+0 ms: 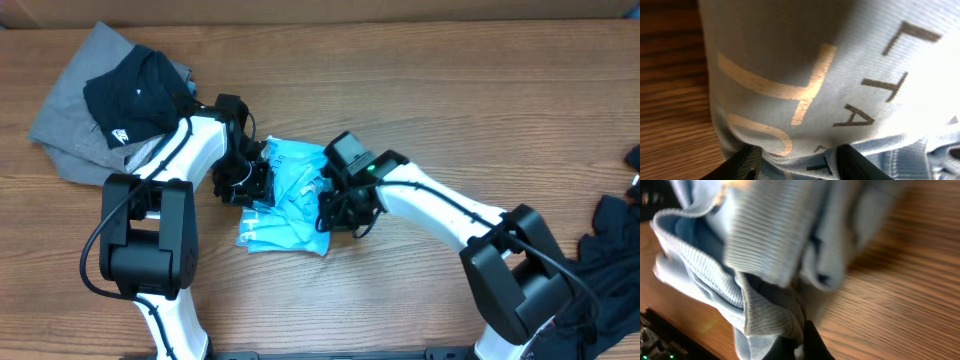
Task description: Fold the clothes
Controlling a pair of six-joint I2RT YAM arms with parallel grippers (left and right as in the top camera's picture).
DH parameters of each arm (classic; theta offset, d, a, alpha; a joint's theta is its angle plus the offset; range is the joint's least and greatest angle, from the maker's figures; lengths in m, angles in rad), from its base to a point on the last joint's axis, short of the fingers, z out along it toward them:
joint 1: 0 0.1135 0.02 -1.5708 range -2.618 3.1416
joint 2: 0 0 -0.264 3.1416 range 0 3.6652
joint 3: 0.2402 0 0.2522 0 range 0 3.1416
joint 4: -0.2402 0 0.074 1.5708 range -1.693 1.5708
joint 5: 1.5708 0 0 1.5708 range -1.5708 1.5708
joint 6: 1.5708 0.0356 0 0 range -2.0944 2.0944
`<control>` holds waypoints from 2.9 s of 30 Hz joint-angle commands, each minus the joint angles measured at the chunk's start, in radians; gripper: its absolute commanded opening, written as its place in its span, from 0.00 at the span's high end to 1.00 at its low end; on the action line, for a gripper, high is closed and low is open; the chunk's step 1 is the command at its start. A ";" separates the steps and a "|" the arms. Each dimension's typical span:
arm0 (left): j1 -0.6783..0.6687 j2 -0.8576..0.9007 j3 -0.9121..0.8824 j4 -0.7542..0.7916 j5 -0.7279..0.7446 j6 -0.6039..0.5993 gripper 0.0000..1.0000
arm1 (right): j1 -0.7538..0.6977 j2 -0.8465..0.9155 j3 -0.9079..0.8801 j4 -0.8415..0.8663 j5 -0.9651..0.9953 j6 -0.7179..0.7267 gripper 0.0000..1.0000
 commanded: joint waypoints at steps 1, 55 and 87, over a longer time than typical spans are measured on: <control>-0.008 0.015 -0.028 0.010 0.021 -0.003 0.46 | -0.029 0.001 0.027 -0.042 0.028 0.001 0.96; -0.009 -0.057 0.185 0.019 0.002 0.027 0.35 | -0.184 -0.069 0.058 0.003 0.140 -0.021 0.83; -0.089 -0.050 -0.025 0.405 0.029 0.050 0.65 | -0.263 -0.071 0.056 -0.194 0.496 0.077 0.56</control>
